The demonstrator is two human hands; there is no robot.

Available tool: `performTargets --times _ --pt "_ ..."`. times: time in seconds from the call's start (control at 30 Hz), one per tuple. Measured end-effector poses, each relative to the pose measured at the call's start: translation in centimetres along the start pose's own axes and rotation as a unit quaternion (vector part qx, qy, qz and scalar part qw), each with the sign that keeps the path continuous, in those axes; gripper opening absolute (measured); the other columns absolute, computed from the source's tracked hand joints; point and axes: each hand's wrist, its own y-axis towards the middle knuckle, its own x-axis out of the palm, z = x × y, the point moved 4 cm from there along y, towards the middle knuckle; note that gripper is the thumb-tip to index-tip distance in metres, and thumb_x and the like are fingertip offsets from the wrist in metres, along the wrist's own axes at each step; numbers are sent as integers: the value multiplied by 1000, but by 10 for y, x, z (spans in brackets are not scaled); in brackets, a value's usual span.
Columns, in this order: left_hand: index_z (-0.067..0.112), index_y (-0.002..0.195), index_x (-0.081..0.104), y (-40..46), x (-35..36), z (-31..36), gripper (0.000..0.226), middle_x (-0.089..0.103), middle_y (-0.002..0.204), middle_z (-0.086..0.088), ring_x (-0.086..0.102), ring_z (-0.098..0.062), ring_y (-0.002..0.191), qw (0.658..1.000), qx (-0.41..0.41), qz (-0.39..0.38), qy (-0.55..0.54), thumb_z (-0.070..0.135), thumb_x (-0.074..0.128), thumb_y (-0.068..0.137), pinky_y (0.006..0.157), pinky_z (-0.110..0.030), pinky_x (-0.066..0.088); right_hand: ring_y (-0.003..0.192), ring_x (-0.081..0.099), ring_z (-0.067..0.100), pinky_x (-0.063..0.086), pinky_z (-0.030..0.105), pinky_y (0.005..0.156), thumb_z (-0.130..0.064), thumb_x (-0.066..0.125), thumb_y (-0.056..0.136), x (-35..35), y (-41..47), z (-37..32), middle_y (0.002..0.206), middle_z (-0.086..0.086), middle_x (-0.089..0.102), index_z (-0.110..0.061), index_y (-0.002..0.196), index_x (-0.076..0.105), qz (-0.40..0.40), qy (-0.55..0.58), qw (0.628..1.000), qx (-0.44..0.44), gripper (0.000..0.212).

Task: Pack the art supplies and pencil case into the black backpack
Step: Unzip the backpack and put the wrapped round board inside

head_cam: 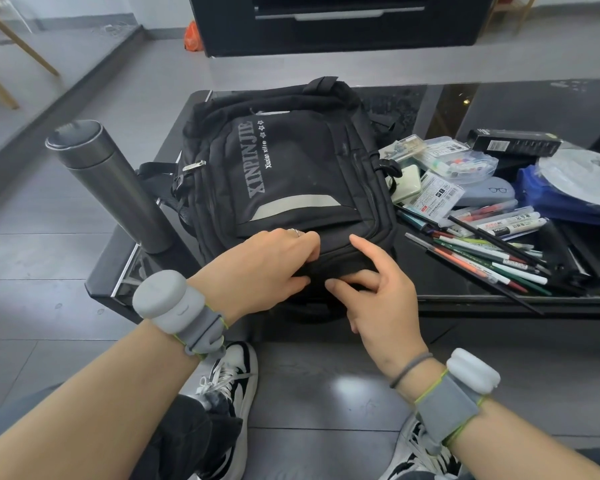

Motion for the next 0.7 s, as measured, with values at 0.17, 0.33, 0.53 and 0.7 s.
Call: performTargets --times 0.17,0.33,0.53,0.7 --pt "21 96 45 -1 2 -3 23 46 86 11 52 -22 82 1000 -4 1 -12 28 66 89 73 -40 47 41 46 23 42 27 46 -9 76 81 0 -4 1 78 -2 74 -39 133 49 -22 -17 1000 4 66" --pt "25 94 42 -1 3 -1 21 46 85 11 54 -23 80 1000 7 16 -5 29 63 89 71 -42 49 40 53 26 47 30 46 -3 73 83 3 -7 5 88 0 74 -47 143 35 -76 -2 997 18 84" --pt "30 89 38 -1 0 -4 25 43 78 14 49 -18 79 999 8 25 -34 28 63 88 71 -41 48 36 46 24 41 25 42 0 72 83 4 -2 7 90 7 75 -51 143 33 -78 51 995 41 88" --pt "30 90 38 -1 -2 -3 26 43 78 15 48 -17 79 998 9 30 -51 28 64 87 73 -43 49 40 52 24 43 26 45 -3 74 83 5 -3 2 86 4 75 -43 145 32 -66 30 997 25 85"
